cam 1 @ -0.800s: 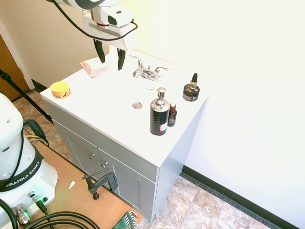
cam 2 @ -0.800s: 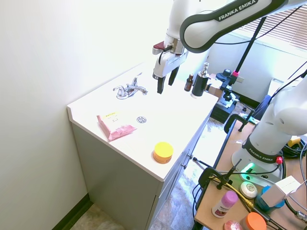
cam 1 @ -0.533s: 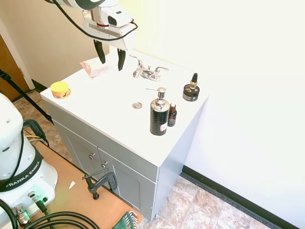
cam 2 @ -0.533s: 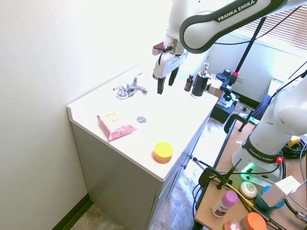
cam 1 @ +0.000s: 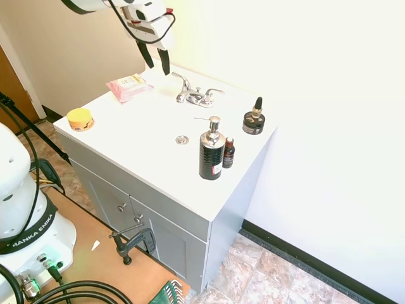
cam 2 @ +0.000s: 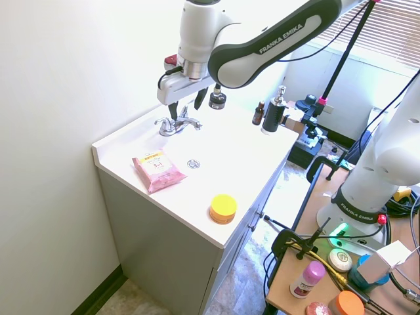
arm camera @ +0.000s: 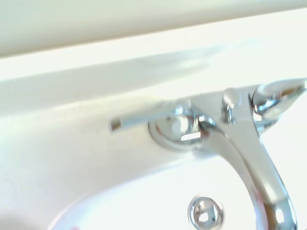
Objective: Turn on the hot water
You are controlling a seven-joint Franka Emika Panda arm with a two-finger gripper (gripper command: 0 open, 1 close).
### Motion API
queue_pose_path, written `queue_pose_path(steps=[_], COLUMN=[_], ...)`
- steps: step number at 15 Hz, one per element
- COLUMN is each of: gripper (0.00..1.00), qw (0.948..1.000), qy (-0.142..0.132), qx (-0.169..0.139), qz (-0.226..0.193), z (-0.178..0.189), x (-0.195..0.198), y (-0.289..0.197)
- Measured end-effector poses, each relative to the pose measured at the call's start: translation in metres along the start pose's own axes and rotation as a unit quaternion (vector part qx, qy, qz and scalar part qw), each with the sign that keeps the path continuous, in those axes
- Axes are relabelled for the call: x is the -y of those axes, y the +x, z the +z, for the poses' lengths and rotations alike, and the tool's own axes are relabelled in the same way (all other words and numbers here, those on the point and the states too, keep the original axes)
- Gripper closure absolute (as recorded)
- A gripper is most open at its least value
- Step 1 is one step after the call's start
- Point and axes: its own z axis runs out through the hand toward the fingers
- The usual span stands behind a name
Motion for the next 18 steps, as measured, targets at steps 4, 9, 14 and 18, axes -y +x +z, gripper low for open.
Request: queue_pose_path(steps=[4,9,14,18], gripper=[0.00,0.00,0.00,0.00], qw=[0.9989,0.9973,0.9966,0.9954], qy=[-0.004,-0.027,-0.054,-0.089], qx=[-0.045,-0.067,-0.058,-0.035], qz=[0.015,0.013,0.020,0.008], z=[0.026,0.057,0.080,0.076], x=[0.048,0.075,0.069,0.053], y=[0.001,0.009,0.012,0.010])
